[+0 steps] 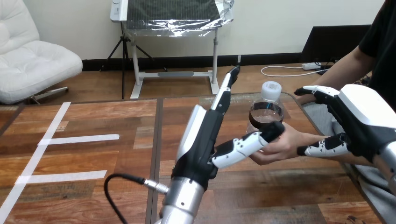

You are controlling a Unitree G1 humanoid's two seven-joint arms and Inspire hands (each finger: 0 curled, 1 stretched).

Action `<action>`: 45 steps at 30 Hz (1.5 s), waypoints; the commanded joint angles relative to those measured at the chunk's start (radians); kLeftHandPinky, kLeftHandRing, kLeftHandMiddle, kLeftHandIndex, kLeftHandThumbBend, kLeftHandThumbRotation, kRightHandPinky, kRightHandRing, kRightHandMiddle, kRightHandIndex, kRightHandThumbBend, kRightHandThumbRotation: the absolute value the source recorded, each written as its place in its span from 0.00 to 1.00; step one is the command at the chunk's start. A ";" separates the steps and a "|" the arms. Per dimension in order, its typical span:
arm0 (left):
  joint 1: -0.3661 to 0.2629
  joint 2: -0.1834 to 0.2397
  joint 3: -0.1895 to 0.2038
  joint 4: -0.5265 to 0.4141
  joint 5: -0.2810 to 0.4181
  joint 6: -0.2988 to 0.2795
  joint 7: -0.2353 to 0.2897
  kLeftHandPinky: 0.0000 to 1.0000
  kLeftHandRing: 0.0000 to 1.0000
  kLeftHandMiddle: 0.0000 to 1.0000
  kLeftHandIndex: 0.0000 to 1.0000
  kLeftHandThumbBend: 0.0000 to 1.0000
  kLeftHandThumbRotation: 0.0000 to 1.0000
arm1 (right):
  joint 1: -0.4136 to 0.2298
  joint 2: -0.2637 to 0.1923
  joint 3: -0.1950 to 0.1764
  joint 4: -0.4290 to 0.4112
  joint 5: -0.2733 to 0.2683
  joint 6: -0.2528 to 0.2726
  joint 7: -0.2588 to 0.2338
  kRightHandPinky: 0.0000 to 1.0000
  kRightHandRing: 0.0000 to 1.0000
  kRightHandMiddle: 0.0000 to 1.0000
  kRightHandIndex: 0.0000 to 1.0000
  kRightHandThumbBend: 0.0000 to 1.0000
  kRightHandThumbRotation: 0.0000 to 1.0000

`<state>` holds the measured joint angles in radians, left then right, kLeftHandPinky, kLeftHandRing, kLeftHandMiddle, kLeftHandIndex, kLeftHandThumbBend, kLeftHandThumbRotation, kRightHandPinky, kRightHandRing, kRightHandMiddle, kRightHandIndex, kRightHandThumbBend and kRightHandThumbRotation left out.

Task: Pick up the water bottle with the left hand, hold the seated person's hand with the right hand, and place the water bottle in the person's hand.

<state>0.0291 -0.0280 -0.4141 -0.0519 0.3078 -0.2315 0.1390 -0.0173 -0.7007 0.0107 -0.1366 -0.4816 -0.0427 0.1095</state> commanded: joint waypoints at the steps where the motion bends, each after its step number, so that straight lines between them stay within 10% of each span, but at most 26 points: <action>1: 0.020 -0.011 0.039 -0.096 -0.023 -0.073 0.024 0.89 0.92 0.95 0.95 0.73 0.72 | 0.017 0.065 -0.072 -0.146 0.029 0.007 -0.048 0.71 0.83 0.87 0.84 0.65 0.00; 20: 0.221 -0.007 0.129 -0.177 -0.057 -0.224 0.082 0.75 0.81 0.85 0.85 0.57 0.48 | 0.149 0.281 -0.055 -0.266 0.039 -0.124 -0.202 0.65 0.74 0.77 0.73 0.63 0.00; 23: 0.283 -0.008 0.135 -0.179 -0.070 -0.293 0.111 0.75 0.80 0.84 0.85 0.54 0.48 | 0.179 0.391 -0.025 -0.228 0.118 -0.238 -0.263 0.55 0.70 0.74 0.69 0.57 0.00; 28: 0.316 -0.014 0.133 -0.173 -0.058 -0.332 0.138 0.73 0.79 0.83 0.85 0.51 0.50 | 0.182 0.428 -0.001 -0.162 0.159 -0.354 -0.288 0.50 0.68 0.74 0.69 0.47 0.00; 40: 0.348 -0.010 0.130 -0.149 -0.038 -0.388 0.177 0.71 0.78 0.81 0.83 0.47 0.53 | 0.167 0.497 0.036 -0.028 0.317 -0.538 -0.232 0.47 0.66 0.74 0.68 0.30 0.00; 45: 0.357 -0.009 0.126 -0.146 -0.033 -0.396 0.190 0.71 0.78 0.81 0.83 0.46 0.56 | 0.168 0.520 0.039 0.002 0.304 -0.577 -0.233 0.48 0.67 0.74 0.68 0.26 0.00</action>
<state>0.2774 0.0022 -0.2728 -0.1752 0.2625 -0.6072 0.3161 0.1967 -0.2059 0.0491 -0.1726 -0.1918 -0.5742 -0.1224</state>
